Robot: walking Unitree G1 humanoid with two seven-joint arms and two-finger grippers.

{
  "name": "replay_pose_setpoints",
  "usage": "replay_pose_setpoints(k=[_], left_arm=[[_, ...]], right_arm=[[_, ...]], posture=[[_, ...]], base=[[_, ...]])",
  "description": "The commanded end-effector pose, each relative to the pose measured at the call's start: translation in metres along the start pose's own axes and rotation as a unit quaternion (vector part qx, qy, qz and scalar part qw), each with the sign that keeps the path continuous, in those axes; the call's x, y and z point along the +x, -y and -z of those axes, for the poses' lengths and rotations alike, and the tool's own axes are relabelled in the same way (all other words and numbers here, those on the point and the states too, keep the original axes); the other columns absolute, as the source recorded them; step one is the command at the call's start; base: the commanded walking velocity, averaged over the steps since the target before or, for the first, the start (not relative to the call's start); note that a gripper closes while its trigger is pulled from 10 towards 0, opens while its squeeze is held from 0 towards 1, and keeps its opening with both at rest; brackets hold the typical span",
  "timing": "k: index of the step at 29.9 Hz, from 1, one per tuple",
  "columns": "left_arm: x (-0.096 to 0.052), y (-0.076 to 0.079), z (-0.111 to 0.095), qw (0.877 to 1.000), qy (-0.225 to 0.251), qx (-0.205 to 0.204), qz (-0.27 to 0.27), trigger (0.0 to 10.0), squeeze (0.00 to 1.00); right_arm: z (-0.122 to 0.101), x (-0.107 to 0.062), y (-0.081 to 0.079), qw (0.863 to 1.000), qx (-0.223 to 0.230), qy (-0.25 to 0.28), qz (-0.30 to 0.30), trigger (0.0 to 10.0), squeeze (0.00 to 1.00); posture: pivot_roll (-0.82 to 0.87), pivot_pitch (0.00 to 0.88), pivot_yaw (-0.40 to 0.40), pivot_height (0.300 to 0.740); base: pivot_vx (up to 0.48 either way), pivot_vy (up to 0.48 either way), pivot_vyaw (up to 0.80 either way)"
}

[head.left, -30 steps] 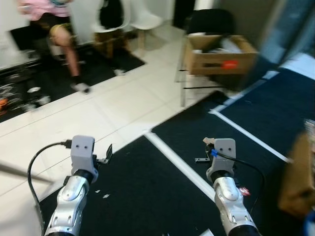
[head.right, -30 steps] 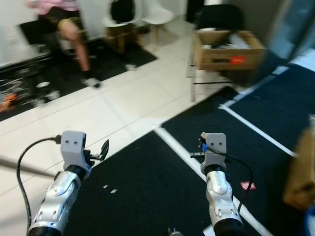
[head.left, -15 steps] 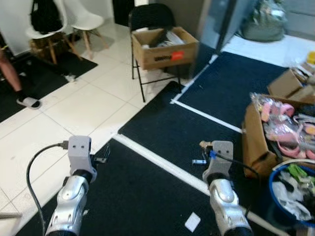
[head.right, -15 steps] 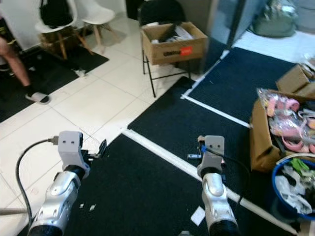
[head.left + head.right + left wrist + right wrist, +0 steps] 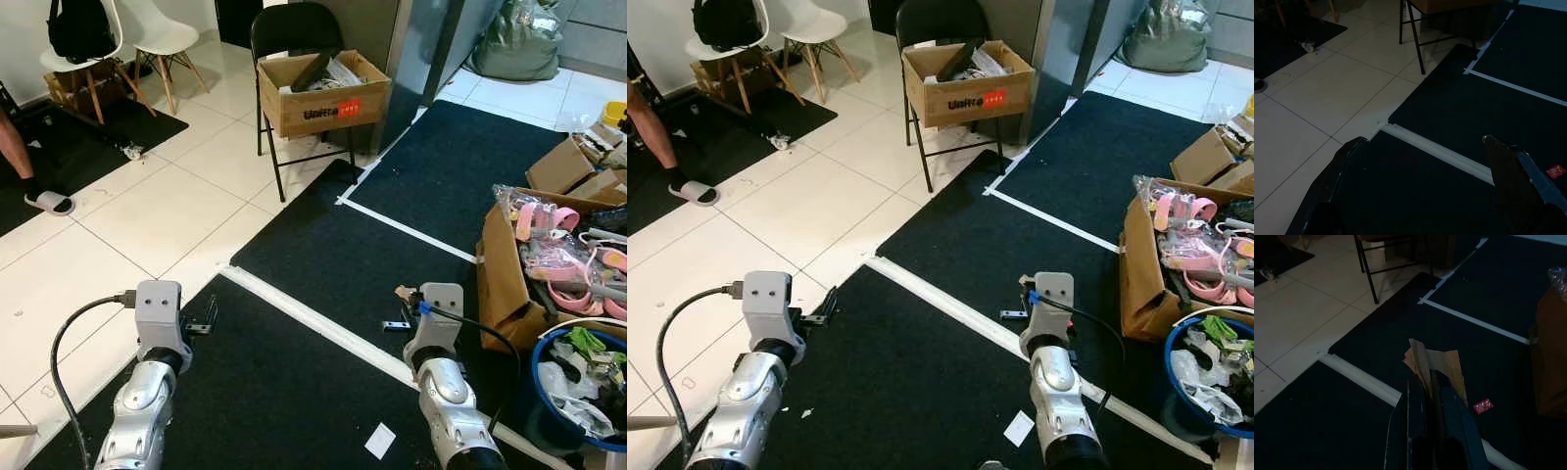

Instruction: Picking trash to rubbish bin

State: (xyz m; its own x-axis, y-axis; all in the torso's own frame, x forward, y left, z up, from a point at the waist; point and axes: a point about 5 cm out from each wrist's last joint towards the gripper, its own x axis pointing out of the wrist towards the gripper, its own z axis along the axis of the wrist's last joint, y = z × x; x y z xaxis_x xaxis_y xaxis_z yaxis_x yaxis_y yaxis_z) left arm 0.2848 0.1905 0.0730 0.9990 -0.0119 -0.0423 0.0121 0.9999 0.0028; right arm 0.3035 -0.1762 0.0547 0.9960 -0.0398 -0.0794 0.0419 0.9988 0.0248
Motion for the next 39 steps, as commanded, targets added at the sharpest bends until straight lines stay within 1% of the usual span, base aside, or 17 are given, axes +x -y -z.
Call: replay_pose_setpoints(k=[1,14,27,36,39], left_arm=[[-0.0031,0.0021,0.0051,1.0,-0.007,-0.003,0.004,10.0,0.0],[-0.0041,0.0036,0.0101,1.0,-0.013,-0.011,-0.006,10.0,0.0],[-0.0061,0.0021,0.0114,1.0,-0.014,-0.001,-0.005,10.0,0.0],[-0.0055,0.0041,0.0118,1.0,-0.015,0.002,-0.003,10.0,0.0],[-0.0051,0.0046,0.012,1.0,-0.015,0.002,-0.003,10.0,0.0]], right_arm=[[0.0073,-0.0034,0.0022,1.0,0.005,-0.018,0.004,10.0,0.0],[0.0098,-0.0031,0.0038,1.0,0.001,-0.027,0.0,10.0,0.0],[0.0112,-0.0033,0.0026,0.999,0.004,-0.033,-0.005,10.0,0.0],[0.0129,-0.0035,0.0027,0.999,0.013,-0.039,-0.006,10.0,0.0],[0.0133,-0.0033,0.0029,0.999,0.013,-0.041,-0.008,10.0,0.0]], posture=[[0.06,0.135,0.025,0.74],[0.05,0.116,0.012,0.74],[0.05,0.105,0.006,0.74],[0.05,0.1,0.004,0.74],[0.05,0.1,0.004,0.74]], base=[[0.0,0.0,0.0],[0.273,0.0,0.0],[0.312,0.0,0.0],[0.313,0.0,0.0],[0.316,0.0,-0.68]])
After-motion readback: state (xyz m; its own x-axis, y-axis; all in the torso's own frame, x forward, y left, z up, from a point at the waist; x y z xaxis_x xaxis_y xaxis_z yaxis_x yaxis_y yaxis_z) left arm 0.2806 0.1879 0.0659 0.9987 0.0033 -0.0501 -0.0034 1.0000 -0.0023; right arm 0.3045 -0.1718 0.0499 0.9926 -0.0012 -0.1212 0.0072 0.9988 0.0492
